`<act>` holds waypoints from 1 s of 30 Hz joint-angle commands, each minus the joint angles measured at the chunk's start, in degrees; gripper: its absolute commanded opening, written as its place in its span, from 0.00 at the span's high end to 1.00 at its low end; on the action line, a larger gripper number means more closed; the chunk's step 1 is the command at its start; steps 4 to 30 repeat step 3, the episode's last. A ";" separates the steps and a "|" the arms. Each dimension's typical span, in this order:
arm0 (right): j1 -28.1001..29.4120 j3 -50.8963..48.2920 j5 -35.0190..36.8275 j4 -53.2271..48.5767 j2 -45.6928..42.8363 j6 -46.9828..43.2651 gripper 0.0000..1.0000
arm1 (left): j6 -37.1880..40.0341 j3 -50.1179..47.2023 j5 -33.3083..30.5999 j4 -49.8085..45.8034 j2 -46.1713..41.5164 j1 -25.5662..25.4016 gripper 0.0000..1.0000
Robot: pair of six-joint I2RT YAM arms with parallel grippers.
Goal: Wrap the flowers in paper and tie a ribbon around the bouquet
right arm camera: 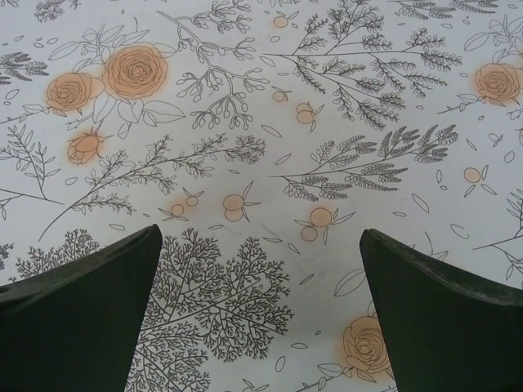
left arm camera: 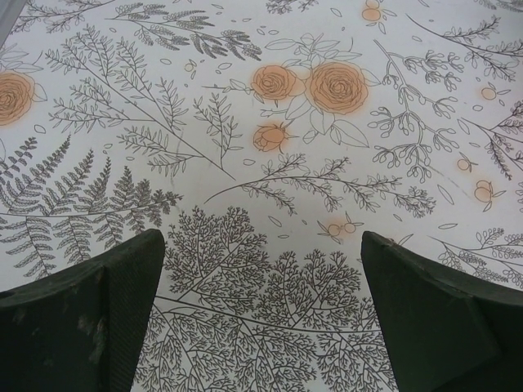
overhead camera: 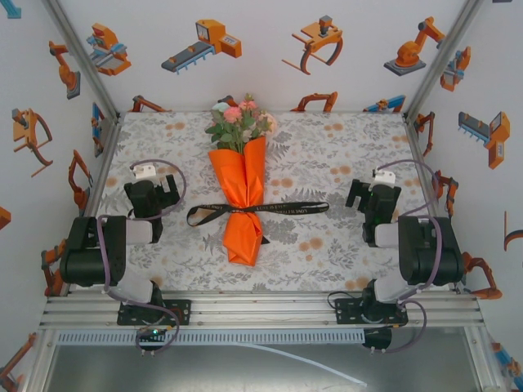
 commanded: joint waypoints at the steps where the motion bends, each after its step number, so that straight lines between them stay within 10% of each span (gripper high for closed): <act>1: -0.28 1.50 -0.58 1.15 0.20 -0.97 0.01 | 1.02 0.04 -0.44 0.10 -0.18 0.25 0.03; 30: -0.28 1.43 -0.63 1.29 0.21 -0.99 0.01 | 1.07 0.05 -0.45 0.09 -0.19 0.26 0.03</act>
